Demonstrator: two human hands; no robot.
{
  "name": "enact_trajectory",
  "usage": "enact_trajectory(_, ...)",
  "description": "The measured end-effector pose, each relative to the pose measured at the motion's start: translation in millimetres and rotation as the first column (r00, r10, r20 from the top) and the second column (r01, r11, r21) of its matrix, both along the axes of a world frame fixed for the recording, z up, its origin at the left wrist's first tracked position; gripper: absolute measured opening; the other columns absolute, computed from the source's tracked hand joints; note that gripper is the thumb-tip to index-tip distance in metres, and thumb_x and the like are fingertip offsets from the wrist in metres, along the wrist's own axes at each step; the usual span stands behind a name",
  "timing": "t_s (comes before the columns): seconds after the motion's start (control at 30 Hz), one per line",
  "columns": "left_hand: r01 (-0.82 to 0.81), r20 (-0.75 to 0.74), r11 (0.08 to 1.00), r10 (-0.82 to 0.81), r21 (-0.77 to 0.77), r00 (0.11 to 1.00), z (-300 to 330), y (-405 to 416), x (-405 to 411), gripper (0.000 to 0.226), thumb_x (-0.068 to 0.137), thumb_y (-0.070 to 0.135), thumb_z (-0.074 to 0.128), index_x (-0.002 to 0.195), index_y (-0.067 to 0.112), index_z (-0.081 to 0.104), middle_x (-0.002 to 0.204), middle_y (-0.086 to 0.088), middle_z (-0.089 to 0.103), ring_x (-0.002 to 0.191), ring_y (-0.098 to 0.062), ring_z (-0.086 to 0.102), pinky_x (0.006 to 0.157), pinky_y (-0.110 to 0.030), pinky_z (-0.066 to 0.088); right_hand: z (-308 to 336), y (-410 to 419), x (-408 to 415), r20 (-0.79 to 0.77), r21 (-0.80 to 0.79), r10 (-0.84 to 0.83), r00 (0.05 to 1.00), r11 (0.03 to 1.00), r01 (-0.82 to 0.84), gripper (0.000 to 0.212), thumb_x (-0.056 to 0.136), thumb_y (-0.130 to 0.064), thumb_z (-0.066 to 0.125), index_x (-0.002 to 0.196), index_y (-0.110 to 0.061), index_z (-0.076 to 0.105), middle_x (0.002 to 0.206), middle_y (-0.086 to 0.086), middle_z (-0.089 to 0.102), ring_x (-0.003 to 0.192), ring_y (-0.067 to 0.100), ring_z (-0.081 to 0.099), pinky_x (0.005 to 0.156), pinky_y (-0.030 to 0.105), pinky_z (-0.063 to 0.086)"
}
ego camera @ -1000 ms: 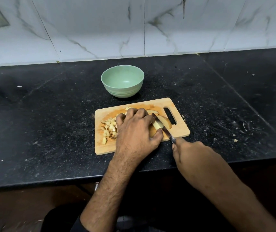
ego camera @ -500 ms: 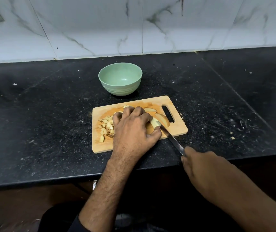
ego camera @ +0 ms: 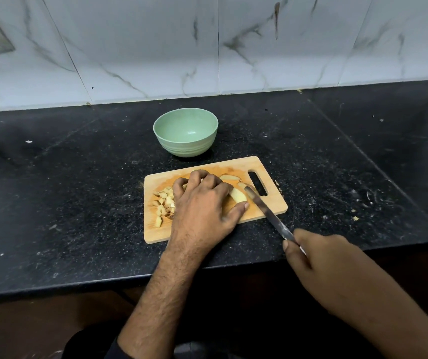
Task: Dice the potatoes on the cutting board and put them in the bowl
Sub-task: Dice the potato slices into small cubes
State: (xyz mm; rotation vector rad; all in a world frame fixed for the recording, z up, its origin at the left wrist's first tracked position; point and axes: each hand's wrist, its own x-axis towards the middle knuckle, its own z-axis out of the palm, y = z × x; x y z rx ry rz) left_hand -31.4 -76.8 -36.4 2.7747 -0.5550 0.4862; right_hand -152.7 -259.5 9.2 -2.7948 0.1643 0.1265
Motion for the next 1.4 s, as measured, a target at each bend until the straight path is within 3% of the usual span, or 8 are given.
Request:
enact_trajectory(0.13,0.084,0.002,0.996,-0.084,0.006,0.996,7.5,6.3,3.6,0.059,0.088,0.077,0.04,0.12,0.035,0.065,0.118,0.016,0.059,0.124,-0.012,0.039,0.103,-0.045,0.021,-4.2,-0.8,0.6,-0.003,0.009,-0.004,1.0,1.0,0.004,0.035,0.102,-0.051,0.032,0.084,-0.025,0.045,0.069,-0.004,0.056,0.062,0.007,0.055,0.057,0.025,0.042)
enact_trajectory(0.33,0.305,-0.129,0.943,-0.288,0.134,0.949,19.2,11.7,19.1,0.038,0.099,0.039,0.053,0.137,0.039,0.055,0.134,0.022,0.054,0.127,-0.008,0.038,0.099,-0.04,0.02,-6.4,-2.4,2.5,0.01,0.019,-0.026,1.0,0.999,0.026,0.036,0.102,-0.052,0.033,0.08,-0.025,0.042,0.069,-0.005,0.055,0.062,0.004,0.053,0.057,0.027,0.042)
enact_trajectory(0.5,0.347,-0.168,0.913,-0.315,0.215,0.934,23.8,4.4,29.1,0.036,0.1,0.029,0.052,0.135,0.04,0.055,0.136,0.022,0.052,0.127,-0.006,0.037,0.096,-0.037,0.02,-7.7,-4.5,2.9,-0.009,0.026,-0.02,1.0,0.999,0.021,0.035,0.102,-0.051,0.034,0.08,-0.025,0.044,0.068,-0.004,0.056,0.058,0.004,0.054,0.052,0.025,0.037)
enact_trajectory(0.7,0.229,-0.1,0.955,-0.214,0.187,0.972,25.4,5.1,21.3,0.025,0.097,0.044,0.054,0.119,0.035,0.064,0.117,0.018,0.059,0.12,-0.01,0.037,0.091,-0.036,0.017,-8.9,-4.2,3.3,-0.005,0.016,-0.024,1.0,1.0,0.024,0.035,0.102,-0.052,0.033,0.079,-0.027,0.042,0.068,-0.003,0.056,0.057,0.004,0.054,0.05,0.021,0.034)
enact_trajectory(0.9,0.104,-0.049,0.985,-0.098,0.141,0.994,17.4,-0.3,2.2,0.03,0.098,0.048,0.048,0.116,0.029,0.062,0.113,0.012,0.056,0.116,-0.014,0.038,0.099,-0.042,0.024,-10.6,2.7,5.3,-0.022,-0.003,-0.01,1.0,1.0,0.01,0.038,0.102,-0.053,0.032,0.076,-0.027,0.038,0.068,-0.004,0.055,0.06,0.004,0.051,0.051,0.024,0.035)
enact_trajectory(1.1,-0.029,0.003,0.994,0.029,0.101,1.0,12.9,-8.4,-6.5,0.031,0.095,0.047,0.047,0.107,0.024,0.065,0.104,0.008,0.055,0.112,-0.016,0.038,0.1,-0.044,0.024,-7.6,10.9,7.1,-0.001,0.018,-0.017,1.0,1.0,0.017,0.037,0.102,-0.053,0.031,0.079,-0.026,0.039,0.069,-0.003,0.054,0.064,0.008,0.054,0.063,0.034,0.049)
enact_trajectory(1.23,-0.023,-0.023,0.999,0.024,0.047,0.999,11.3,-8.8,-7.7,0.03,0.096,0.047,0.048,0.115,0.027,0.062,0.111,0.01,0.056,0.116,-0.016,0.038,0.099,-0.043,0.022,-5.5,17.7,7.9,0.019,-0.004,-0.02,1.0,1.0,0.02,0.037,0.102,-0.052,0.029,0.076,-0.028,0.034,0.069,-0.004,0.052,0.063,0.006,0.048,0.06,0.032,0.041)
enact_trajectory(1.4,-0.014,-0.05,1.0,0.014,0.009,0.999,12.9,-9.8,-6.8,0.027,0.097,0.043,0.052,0.119,0.031,0.063,0.111,0.012,0.056,0.114,-0.014,0.04,0.095,-0.04,0.022,-4.5,29.3,10.7,0.02,-0.035,-0.003,1.0,0.999,0.003,0.031,0.104,-0.05,0.026,0.083,-0.029,0.036,0.072,-0.005,0.05,0.067,0.012,0.051,0.061,0.031,0.042)
